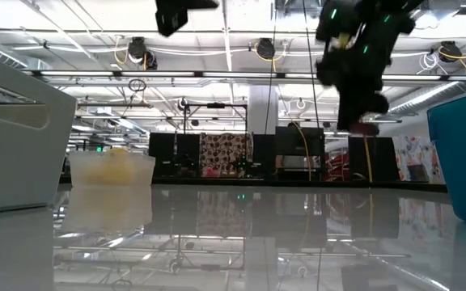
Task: Sort produce into baskets
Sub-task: Put the purple eggplant into the blue bin
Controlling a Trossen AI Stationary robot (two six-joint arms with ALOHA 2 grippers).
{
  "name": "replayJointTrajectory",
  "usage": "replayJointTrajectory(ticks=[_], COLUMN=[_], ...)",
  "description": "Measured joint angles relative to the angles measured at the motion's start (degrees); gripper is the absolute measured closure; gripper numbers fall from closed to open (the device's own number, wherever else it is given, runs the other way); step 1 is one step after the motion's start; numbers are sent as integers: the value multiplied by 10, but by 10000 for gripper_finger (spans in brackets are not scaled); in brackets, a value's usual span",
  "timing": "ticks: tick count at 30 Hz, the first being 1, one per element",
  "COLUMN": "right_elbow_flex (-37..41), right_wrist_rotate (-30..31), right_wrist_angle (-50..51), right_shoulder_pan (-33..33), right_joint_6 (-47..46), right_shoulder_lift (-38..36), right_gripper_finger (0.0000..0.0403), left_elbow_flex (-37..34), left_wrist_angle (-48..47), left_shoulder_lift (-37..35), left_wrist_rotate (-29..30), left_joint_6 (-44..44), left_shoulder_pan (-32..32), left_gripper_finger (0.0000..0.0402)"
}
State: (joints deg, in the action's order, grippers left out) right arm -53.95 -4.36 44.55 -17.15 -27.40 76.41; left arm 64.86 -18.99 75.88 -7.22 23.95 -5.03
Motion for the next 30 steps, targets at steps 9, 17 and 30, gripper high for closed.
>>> replayJointTrajectory(ticks=[9,17,30], right_elbow_flex=[0,0,-1], right_wrist_rotate=[67,91,100], right_wrist_angle=[-79,-170,-149], right_shoulder_pan=[272,508,618], right_joint_6=[-154,-279,-502], right_shoulder_lift=[-86,-37,81], right_gripper_finger=[397,397,368], left_elbow_flex=[0,0,1], left_wrist_angle=[136,136,44], left_shoulder_lift=[0,1,-13], left_wrist_rotate=[205,262,82], left_joint_6=[32,26,-84], left_shoulder_pan=[-141,-184,-83], left_gripper_finger=[229,229,229])
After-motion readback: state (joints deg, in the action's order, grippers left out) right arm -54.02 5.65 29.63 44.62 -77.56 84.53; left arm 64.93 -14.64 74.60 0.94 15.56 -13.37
